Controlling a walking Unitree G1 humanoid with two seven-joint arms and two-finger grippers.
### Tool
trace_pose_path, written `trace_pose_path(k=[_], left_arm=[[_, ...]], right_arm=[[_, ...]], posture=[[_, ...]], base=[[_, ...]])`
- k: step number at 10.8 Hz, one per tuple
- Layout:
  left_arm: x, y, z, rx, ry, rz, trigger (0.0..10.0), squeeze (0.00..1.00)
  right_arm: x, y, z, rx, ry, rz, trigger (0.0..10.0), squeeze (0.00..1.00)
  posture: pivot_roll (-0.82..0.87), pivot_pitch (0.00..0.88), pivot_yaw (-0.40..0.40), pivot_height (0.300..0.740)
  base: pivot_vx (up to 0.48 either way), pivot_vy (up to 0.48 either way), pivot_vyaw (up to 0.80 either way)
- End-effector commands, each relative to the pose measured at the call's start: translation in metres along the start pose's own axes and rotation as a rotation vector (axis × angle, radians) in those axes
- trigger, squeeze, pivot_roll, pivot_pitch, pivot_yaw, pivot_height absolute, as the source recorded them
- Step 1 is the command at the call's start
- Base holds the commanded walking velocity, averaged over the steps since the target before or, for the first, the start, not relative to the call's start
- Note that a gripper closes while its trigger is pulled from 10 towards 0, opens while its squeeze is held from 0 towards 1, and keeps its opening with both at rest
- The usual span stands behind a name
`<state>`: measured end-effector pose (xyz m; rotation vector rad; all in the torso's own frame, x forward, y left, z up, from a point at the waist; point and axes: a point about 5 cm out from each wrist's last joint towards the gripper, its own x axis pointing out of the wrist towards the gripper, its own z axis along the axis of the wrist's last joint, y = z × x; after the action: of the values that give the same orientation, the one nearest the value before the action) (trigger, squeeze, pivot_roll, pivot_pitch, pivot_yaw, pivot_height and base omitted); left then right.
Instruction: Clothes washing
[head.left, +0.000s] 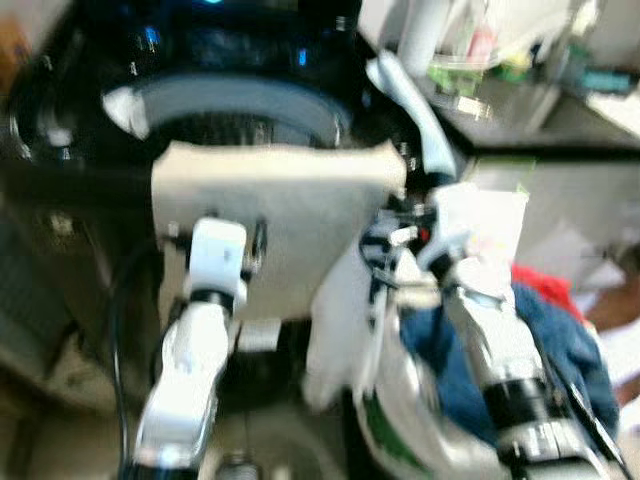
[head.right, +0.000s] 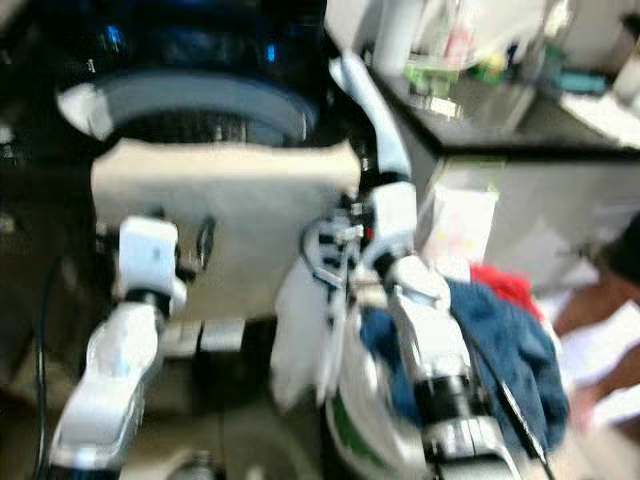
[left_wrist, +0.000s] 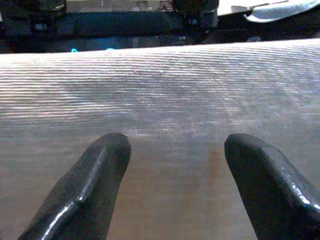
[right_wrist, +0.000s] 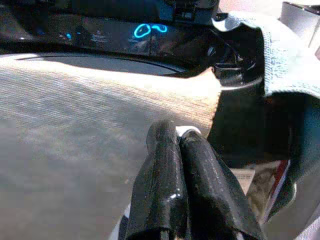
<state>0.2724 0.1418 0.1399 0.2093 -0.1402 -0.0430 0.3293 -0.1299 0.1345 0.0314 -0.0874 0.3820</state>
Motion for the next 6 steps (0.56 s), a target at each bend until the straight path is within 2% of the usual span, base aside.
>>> trace_pose_path(k=[1, 3, 4, 5, 6], left_arm=[[0.001, 0.002, -0.002, 0.001, 0.015, 0.014, 10.0, 0.00], [0.002, 0.002, -0.002, 0.001, 0.014, 0.012, 10.0, 0.00], [0.002, 0.003, -0.002, 0.002, 0.012, 0.015, 10.0, 0.00], [0.001, 0.006, 0.001, 0.004, -0.006, 0.035, 10.0, 0.00], [0.002, 0.009, 0.005, 0.010, -0.030, 0.057, 10.0, 0.00]], right_arm=[[0.002, -0.001, 0.008, -0.006, -0.029, 0.016, 10.0, 0.00], [0.006, 0.001, 0.012, 0.002, -0.040, 0.025, 10.0, 0.00], [0.008, 0.003, 0.022, -0.008, -0.072, 0.034, 10.0, 0.00], [0.011, 0.006, 0.042, -0.043, -0.146, 0.053, 10.0, 0.00], [0.014, 0.008, 0.063, -0.067, -0.223, 0.060, 10.0, 0.00]], posture=[[0.20, 0.000, -0.134, 0.740], [0.20, 0.000, -0.132, 0.740], [0.19, 0.000, -0.131, 0.740], [0.19, 0.000, -0.129, 0.740], [0.19, 0.000, -0.129, 0.740]], base=[[0.000, 0.000, 0.64], [0.000, 0.000, 0.60], [0.000, 0.000, 0.59], [0.000, 0.000, 0.59], [0.000, 0.000, 0.00]])
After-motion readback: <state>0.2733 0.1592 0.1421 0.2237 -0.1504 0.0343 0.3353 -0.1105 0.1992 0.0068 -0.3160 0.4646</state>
